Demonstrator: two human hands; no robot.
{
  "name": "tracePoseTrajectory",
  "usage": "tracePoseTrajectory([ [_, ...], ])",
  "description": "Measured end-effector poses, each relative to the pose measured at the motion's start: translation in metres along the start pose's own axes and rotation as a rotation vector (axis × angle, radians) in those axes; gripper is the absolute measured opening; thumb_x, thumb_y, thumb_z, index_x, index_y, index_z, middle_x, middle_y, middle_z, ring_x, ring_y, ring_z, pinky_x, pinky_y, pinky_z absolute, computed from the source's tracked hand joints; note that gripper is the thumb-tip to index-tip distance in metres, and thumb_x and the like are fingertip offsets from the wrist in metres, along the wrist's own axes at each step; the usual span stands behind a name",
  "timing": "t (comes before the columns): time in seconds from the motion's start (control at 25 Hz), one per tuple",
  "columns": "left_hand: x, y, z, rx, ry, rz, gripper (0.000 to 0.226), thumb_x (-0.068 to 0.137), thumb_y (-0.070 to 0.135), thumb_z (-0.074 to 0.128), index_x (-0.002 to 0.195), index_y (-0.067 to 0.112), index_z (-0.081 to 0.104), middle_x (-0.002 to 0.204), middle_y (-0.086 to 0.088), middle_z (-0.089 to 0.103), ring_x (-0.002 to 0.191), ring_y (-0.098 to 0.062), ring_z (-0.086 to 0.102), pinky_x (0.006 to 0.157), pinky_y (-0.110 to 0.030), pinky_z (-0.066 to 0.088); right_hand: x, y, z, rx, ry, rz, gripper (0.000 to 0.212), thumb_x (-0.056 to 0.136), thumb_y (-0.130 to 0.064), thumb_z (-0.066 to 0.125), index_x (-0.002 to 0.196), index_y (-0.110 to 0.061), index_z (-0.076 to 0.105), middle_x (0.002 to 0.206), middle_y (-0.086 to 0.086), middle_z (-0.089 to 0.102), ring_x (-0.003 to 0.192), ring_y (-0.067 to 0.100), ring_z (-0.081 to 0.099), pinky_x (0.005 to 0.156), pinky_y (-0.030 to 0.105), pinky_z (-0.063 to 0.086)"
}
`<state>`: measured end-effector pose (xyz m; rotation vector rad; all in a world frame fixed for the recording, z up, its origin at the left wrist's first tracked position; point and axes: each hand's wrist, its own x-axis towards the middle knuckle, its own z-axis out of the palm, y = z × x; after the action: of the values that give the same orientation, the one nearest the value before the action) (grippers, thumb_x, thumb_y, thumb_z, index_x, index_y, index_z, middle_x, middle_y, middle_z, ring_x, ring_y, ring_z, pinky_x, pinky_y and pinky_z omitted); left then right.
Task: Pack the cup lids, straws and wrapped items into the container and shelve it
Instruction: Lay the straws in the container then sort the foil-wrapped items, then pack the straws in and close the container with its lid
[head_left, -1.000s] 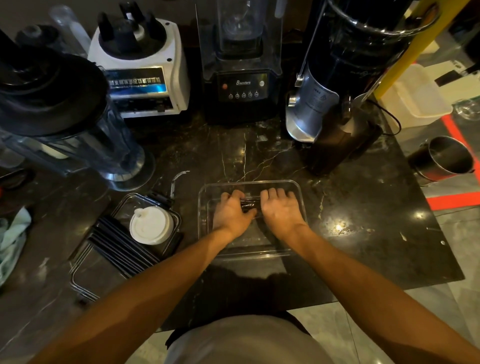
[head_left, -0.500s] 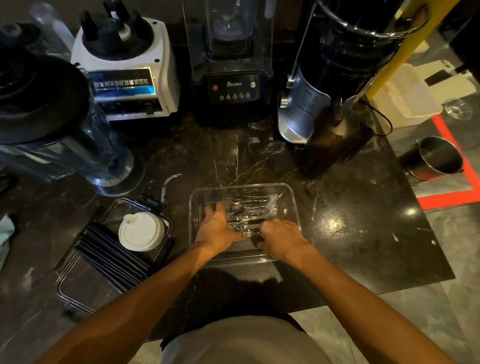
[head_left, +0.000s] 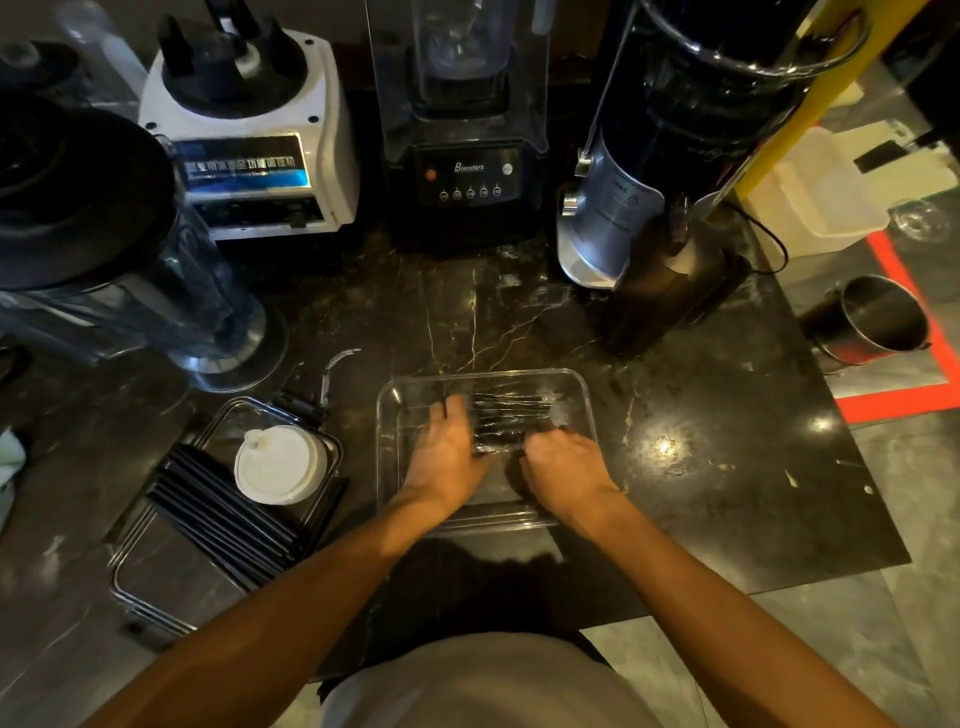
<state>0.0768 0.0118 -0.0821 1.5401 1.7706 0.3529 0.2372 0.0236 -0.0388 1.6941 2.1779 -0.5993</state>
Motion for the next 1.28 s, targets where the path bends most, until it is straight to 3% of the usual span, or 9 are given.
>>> tracePoseTrajectory([
  [0.16, 0.001, -0.011, -0.003, -0.015, -0.029, -0.074, 0.07, 0.08, 0.025, 0.086, 0.134, 0.013, 0.045, 0.128, -0.009, 0.064, 0.118, -0.028, 0.065, 0.099, -0.04, 0.055, -0.005, 0.0, 0.006, 0.035, -0.014, -0.013, 0.015, 0.102, -0.017, 0.055, 0.107, -0.012, 0.068, 0.106, 0.008, 0.072, 0.098, 0.024, 0.069, 0.088, 0.034, 0.051],
  [0.24, 0.003, -0.012, -0.004, -0.008, -0.034, -0.078, 0.06, 0.083, 0.026, 0.084, 0.13, 0.013, 0.049, 0.115, -0.003, 0.07, 0.109, -0.024, 0.07, 0.089, -0.031, 0.056, -0.004, -0.002, 0.005, 0.042, 0.01, -0.007, 0.016, 0.103, -0.016, 0.054, 0.11, -0.012, 0.068, 0.11, 0.008, 0.071, 0.102, 0.025, 0.069, 0.092, 0.035, 0.053],
  [0.4, 0.006, -0.005, -0.006, -0.042, -0.002, -0.104, 0.046, 0.09, 0.024, 0.078, 0.126, 0.012, 0.052, 0.092, 0.008, 0.062, 0.094, -0.019, 0.07, 0.076, -0.025, 0.054, -0.003, -0.005, 0.002, 0.049, 0.002, 0.027, 0.021, 0.103, -0.018, 0.051, 0.113, -0.01, 0.069, 0.118, 0.009, 0.068, 0.109, 0.027, 0.068, 0.096, 0.038, 0.053],
  [0.6, 0.001, -0.006, -0.007, -0.097, -0.005, -0.096, 0.048, 0.084, 0.026, 0.083, 0.12, 0.017, 0.051, 0.099, 0.001, 0.071, 0.094, -0.02, 0.073, 0.086, -0.038, 0.062, -0.013, -0.008, -0.003, 0.055, -0.048, 0.018, 0.022, 0.105, -0.024, 0.051, 0.11, -0.011, 0.069, 0.113, 0.009, 0.069, 0.106, 0.025, 0.067, 0.094, 0.036, 0.052],
  [0.76, -0.011, -0.006, -0.022, -0.127, -0.013, -0.067, 0.041, 0.085, 0.03, 0.082, 0.115, 0.02, 0.056, 0.094, 0.006, 0.067, 0.091, -0.015, 0.069, 0.076, -0.027, 0.056, -0.02, -0.015, -0.018, 0.046, -0.067, 0.019, 0.024, 0.106, -0.028, 0.05, 0.108, -0.012, 0.069, 0.107, 0.009, 0.071, 0.103, 0.026, 0.068, 0.091, 0.038, 0.05],
  [0.92, -0.036, -0.006, -0.07, -0.286, 0.09, -0.038, 0.021, 0.086, 0.03, 0.079, 0.098, 0.022, 0.064, 0.077, 0.009, 0.066, 0.073, -0.006, 0.065, 0.068, -0.023, 0.05, -0.015, -0.048, -0.047, -0.034, 0.126, -0.001, 0.028, 0.104, -0.034, 0.049, 0.098, -0.016, 0.071, 0.095, 0.009, 0.074, 0.098, 0.032, 0.072, 0.082, 0.038, 0.052],
  [1.04, -0.055, -0.032, -0.115, -0.397, 0.299, -0.052, 0.018, 0.085, 0.028, 0.08, 0.092, 0.024, 0.065, 0.067, 0.009, 0.063, 0.058, 0.003, 0.059, 0.065, -0.017, 0.048, -0.006, -0.093, -0.06, 0.136, 0.319, -0.131, 0.023, 0.101, -0.033, 0.055, 0.097, -0.019, 0.073, 0.092, 0.007, 0.077, 0.089, 0.031, 0.074, 0.075, 0.041, 0.057],
  [1.16, -0.08, -0.075, -0.153, -0.409, 0.482, -0.11, 0.021, 0.082, 0.017, 0.079, 0.095, 0.024, 0.064, 0.074, 0.009, 0.068, 0.065, 0.002, 0.062, 0.067, -0.013, 0.048, -0.006, -0.15, -0.058, 0.319, 0.347, -0.28, 0.019, 0.098, -0.032, 0.06, 0.094, -0.02, 0.073, 0.086, 0.003, 0.077, 0.082, 0.027, 0.074, 0.072, 0.043, 0.058],
  [1.28, -0.108, -0.121, -0.18, -0.413, 0.458, -0.057, 0.036, 0.074, 0.017, 0.075, 0.108, 0.017, 0.062, 0.096, 0.001, 0.068, 0.079, -0.006, 0.063, 0.073, -0.023, 0.052, -0.014, -0.198, -0.041, 0.339, 0.2, -0.303, 0.027, 0.096, -0.043, 0.06, 0.09, -0.019, 0.072, 0.08, 0.001, 0.076, 0.078, 0.025, 0.071, 0.064, 0.034, 0.048],
])
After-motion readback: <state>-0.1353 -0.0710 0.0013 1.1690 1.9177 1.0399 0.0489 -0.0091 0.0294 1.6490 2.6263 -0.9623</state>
